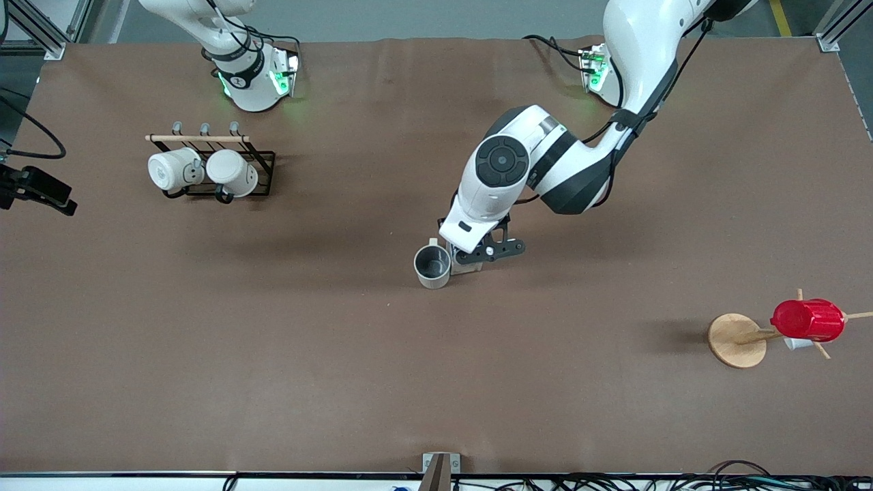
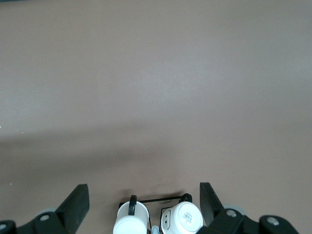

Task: Place cup and milk on table
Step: 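Lower the milk carton beside the mug with the left gripper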

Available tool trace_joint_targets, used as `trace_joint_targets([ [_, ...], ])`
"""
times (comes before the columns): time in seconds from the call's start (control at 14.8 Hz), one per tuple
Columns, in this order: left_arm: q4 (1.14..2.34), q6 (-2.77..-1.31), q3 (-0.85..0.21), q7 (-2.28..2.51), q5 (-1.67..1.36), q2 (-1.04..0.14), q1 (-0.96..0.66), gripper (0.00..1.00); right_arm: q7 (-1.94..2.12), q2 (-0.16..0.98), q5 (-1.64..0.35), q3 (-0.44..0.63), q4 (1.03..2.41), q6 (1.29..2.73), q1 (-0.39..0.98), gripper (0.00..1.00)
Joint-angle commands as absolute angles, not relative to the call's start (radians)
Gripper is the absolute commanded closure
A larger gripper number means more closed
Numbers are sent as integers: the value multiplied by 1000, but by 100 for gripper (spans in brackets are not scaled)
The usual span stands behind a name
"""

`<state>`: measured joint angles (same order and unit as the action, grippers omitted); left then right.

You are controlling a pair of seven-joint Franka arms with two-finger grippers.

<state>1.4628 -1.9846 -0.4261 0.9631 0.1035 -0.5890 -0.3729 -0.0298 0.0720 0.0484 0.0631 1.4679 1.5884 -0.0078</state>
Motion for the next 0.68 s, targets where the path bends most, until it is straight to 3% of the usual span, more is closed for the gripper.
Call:
trace_joint_targets([
  [0.0, 1433, -1974, -419, 977, 156, -606, -387, 0, -87, 60, 31, 55, 1457, 1551, -6, 0],
  [0.61, 1431, -1941, -417, 960, 242, -545, -359, 0, -110, 58, -14, 66, 1460, 1536, -5, 0],
])
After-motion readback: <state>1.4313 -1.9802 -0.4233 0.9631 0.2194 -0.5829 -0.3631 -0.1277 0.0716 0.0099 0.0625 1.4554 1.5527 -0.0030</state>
